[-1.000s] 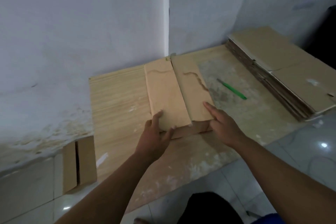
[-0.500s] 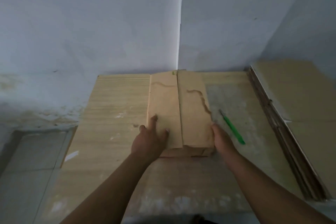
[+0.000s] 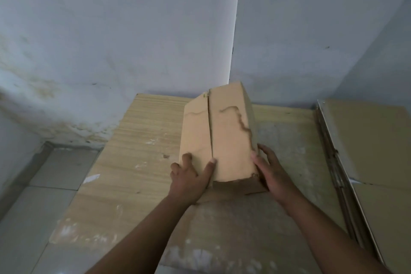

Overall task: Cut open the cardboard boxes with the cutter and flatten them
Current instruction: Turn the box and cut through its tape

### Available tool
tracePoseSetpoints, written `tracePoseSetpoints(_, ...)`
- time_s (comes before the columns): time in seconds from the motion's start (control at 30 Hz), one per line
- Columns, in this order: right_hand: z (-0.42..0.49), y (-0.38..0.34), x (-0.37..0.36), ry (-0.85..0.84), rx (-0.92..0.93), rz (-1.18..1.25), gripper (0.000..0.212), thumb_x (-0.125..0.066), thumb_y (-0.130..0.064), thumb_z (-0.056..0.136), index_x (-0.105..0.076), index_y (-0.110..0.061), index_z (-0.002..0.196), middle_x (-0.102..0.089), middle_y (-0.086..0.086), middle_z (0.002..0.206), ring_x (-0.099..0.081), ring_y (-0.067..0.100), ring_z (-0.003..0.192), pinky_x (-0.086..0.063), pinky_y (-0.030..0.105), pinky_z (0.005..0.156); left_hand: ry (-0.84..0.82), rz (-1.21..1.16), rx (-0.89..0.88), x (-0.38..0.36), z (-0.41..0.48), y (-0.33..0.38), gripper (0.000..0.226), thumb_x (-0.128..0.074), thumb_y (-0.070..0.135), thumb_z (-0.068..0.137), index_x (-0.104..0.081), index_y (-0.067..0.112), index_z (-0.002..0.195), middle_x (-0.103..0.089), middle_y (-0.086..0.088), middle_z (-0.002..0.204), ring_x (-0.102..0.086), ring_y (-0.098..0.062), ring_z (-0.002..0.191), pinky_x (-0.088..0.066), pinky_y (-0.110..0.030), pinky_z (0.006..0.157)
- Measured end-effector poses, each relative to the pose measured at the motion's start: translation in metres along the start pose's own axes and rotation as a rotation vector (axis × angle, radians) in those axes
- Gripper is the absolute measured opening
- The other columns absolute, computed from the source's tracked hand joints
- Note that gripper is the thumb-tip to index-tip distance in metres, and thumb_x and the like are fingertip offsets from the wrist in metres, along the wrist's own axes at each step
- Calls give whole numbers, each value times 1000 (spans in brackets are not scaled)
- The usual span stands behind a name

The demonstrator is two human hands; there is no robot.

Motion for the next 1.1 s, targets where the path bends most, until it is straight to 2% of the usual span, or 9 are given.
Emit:
tracePoseSetpoints(0.17,-15,-45,-14,-3,98,-262,69,-64,-79,73,-32,-62,132,-60,-10,129,-64,15,111,-51,37,96,-205,-332,39,-16,4,-11,86,-25,85,91,-29,33,159,-32,-4,163,-32,-30,147,-28,-50,121)
tracePoseSetpoints(0.27,-20,-59,-42,-9,86,-219,78,-70,-65,80,-28,-49,143,-62,-14,122,-65,9,105,-51,26,85,-349,-664,75,-4,-4,-12,62,-22,75,102,-58,40,139,-67,4,136,-60,-15,128,-47,-43,111)
tracePoseSetpoints(0.43,-17,-63,-92,36,52,-412,55,-54,-68,88,-67,-26,120,-72,-9,106,-66,13,98,-53,29,81,-399,-876,71,42,-1,-15,67,-19,70,102,-61,33,139,-74,-7,124,-74,-23,103,-59,-35,68)
tracePoseSetpoints(0.53,-15,-66,-119,14,19,-411,66,-39,-77,89,-71,-22,110,-72,-3,106,-65,16,99,-50,26,78,-401,-949,107,71,8,-27,69,-30,75,98,-60,30,141,-73,-9,127,-73,-30,108,-59,-44,77)
tracePoseSetpoints(0.67,-16,-69,-159,-29,78,-626,83,-17,-87,83,-63,-21,103,-69,5,99,-64,24,96,-51,39,86,-402,-970,172,106,22,-53,55,-44,60,102,-62,23,138,-72,-11,129,-67,-36,121,-45,-64,108)
tracePoseSetpoints(0.77,-16,-65,-186,-11,121,-781,80,-17,-79,89,-52,-21,132,-57,10,117,-60,31,109,-50,41,91,-347,-936,236,120,36,-80,49,-42,51,106,-64,17,135,-73,-10,126,-69,-31,118,-48,-55,109)
tracePoseSetpoints(0.9,-15,-55,-213,-10,188,-687,55,-51,-54,96,-50,-24,142,-49,-1,119,-55,14,104,-46,26,91,-162,-640,263,134,46,-105,49,-34,48,110,-69,15,119,-74,-11,120,-70,-24,106,-54,-41,94)
tracePoseSetpoints(0.97,-14,-53,-217,72,234,-569,32,-63,-34,95,-63,-22,125,-47,-3,102,-51,1,81,-39,8,73,-84,-530,217,142,46,-107,53,-32,58,107,-69,20,112,-74,-8,111,-68,-21,97,-52,-36,78)
tracePoseSetpoints(1.1,0,-35,-215,211,112,-399,21,-63,-11,91,-65,-25,106,-55,3,106,-56,3,78,-39,4,64,-202,-609,168,140,52,-112,94,-51,96,73,-62,25,133,-74,0,118,-72,-22,105,-60,-42,87)
Point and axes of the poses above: each hand's wrist, its own z-axis towards the middle knuckle, its own x-axis out of the back of the hand, y = z × x, the point moved 4 cm from there along z, towards the middle knuckle
